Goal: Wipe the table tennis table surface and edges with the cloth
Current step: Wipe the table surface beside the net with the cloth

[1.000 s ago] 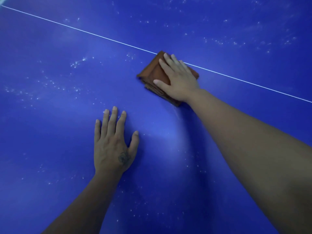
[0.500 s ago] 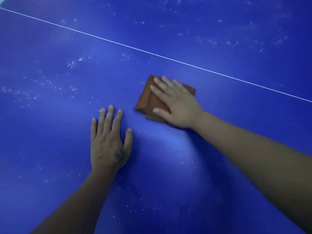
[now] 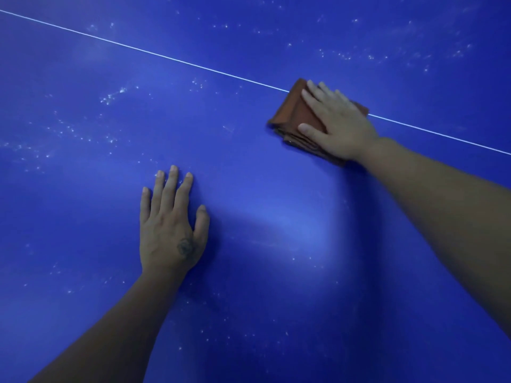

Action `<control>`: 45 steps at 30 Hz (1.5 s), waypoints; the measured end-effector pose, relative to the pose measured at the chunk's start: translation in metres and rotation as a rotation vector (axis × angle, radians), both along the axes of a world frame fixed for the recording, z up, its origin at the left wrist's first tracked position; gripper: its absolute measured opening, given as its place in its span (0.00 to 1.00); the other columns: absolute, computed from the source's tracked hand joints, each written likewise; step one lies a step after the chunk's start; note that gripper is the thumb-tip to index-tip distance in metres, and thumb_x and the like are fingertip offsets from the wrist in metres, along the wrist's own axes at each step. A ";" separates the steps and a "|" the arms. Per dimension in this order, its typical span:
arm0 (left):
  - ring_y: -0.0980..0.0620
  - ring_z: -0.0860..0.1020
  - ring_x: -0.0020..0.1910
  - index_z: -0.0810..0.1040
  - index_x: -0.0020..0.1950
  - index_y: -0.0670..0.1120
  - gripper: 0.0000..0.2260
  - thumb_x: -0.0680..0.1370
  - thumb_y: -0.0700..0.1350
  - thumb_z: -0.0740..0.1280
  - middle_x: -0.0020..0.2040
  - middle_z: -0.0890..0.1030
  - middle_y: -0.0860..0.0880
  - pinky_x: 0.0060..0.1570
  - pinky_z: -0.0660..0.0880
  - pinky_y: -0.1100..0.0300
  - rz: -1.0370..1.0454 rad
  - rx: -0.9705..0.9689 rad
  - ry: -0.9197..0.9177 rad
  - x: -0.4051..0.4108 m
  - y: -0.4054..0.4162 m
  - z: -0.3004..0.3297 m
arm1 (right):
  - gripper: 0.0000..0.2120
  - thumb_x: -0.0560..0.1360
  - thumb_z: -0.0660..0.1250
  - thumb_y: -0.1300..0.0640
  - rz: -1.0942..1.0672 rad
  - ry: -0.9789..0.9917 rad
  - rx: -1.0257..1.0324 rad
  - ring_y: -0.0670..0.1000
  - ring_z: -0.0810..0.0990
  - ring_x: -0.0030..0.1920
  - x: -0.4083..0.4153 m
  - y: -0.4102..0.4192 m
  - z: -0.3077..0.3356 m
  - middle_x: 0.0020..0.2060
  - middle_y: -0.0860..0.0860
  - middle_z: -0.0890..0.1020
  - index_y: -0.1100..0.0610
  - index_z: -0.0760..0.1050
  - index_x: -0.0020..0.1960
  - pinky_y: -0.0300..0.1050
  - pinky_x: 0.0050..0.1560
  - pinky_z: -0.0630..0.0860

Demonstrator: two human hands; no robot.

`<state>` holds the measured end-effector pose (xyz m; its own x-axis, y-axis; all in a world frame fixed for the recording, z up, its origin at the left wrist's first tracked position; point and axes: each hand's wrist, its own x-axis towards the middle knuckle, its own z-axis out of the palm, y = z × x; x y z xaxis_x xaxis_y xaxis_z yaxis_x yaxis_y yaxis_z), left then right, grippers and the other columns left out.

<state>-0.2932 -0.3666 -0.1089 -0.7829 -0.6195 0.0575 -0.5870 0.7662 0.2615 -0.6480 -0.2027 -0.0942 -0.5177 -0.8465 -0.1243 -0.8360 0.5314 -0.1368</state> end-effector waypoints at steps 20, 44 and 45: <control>0.46 0.51 0.88 0.64 0.85 0.46 0.31 0.84 0.56 0.55 0.87 0.58 0.47 0.86 0.47 0.43 0.007 0.007 -0.024 -0.001 0.001 0.005 | 0.36 0.85 0.47 0.35 -0.099 -0.167 -0.091 0.54 0.50 0.85 0.059 0.051 0.002 0.85 0.53 0.52 0.57 0.52 0.85 0.58 0.83 0.49; 0.44 0.51 0.87 0.63 0.85 0.44 0.32 0.84 0.58 0.55 0.87 0.59 0.44 0.85 0.47 0.41 -0.010 -0.018 -0.013 0.002 0.002 0.001 | 0.34 0.84 0.61 0.51 0.069 -0.013 0.122 0.54 0.50 0.85 0.097 0.097 0.013 0.85 0.51 0.50 0.56 0.51 0.85 0.57 0.84 0.48; 0.44 0.52 0.87 0.64 0.85 0.44 0.32 0.83 0.58 0.55 0.87 0.59 0.43 0.85 0.47 0.41 -0.010 -0.021 -0.007 0.002 0.001 0.001 | 0.35 0.84 0.62 0.51 0.000 -0.014 0.122 0.54 0.50 0.85 0.081 0.102 0.013 0.85 0.51 0.50 0.55 0.51 0.85 0.57 0.84 0.47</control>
